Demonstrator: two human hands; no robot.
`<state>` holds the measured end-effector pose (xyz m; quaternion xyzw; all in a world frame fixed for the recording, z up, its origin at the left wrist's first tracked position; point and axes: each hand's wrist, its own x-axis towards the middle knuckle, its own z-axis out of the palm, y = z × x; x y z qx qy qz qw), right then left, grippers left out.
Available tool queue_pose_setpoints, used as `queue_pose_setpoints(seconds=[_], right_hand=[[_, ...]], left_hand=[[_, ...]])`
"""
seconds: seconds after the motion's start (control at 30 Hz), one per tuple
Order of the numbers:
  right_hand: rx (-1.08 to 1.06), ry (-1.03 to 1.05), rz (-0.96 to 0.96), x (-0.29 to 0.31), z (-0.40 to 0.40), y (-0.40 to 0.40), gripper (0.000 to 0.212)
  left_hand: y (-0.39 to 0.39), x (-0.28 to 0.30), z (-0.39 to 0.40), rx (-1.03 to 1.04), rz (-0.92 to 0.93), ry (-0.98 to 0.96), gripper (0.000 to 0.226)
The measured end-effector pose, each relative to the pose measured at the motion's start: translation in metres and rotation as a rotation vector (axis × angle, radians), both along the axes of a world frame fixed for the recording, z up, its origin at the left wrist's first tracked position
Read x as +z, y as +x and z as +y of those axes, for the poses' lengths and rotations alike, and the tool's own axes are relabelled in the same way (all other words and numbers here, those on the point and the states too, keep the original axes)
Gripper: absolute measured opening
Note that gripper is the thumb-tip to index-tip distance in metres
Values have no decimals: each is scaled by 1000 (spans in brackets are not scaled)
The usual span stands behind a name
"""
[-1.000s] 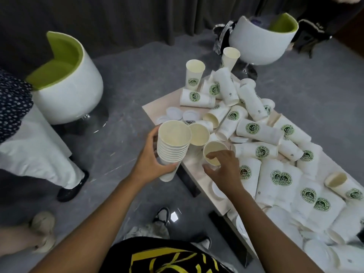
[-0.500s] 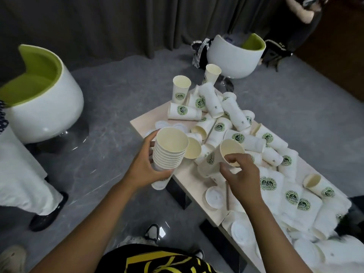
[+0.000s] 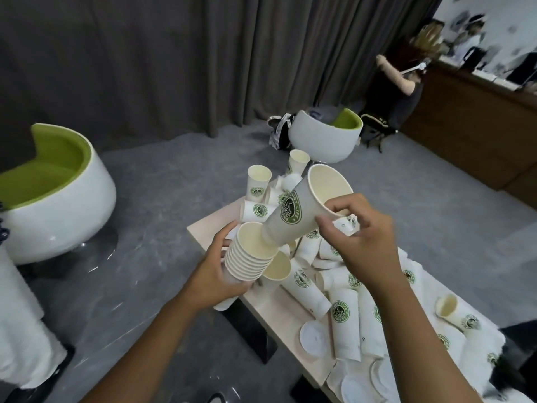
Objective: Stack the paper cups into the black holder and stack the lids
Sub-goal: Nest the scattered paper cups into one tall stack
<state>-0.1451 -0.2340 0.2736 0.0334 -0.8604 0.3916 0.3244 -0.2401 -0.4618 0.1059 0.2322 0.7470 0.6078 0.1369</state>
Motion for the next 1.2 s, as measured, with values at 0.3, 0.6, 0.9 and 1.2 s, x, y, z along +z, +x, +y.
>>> queue_pose_setpoints(seconds=[0.3,0.6,0.9,1.2], right_hand=[[141,-14,-113,-32,-34,-22,15],[177,-55,-281,-116,-59,-36,20],[2,-201,-330,-138,-39,-13,53],[-153,134,-528,-223,-15,-19,56]], left_hand=[[-6,1,-14,16,5,-14,128],[-7,-5,-22,3,-34,-72,131],[0,-30,-36,56,-84,-52,130],[2,-58,-45,117,-93,-60,129]])
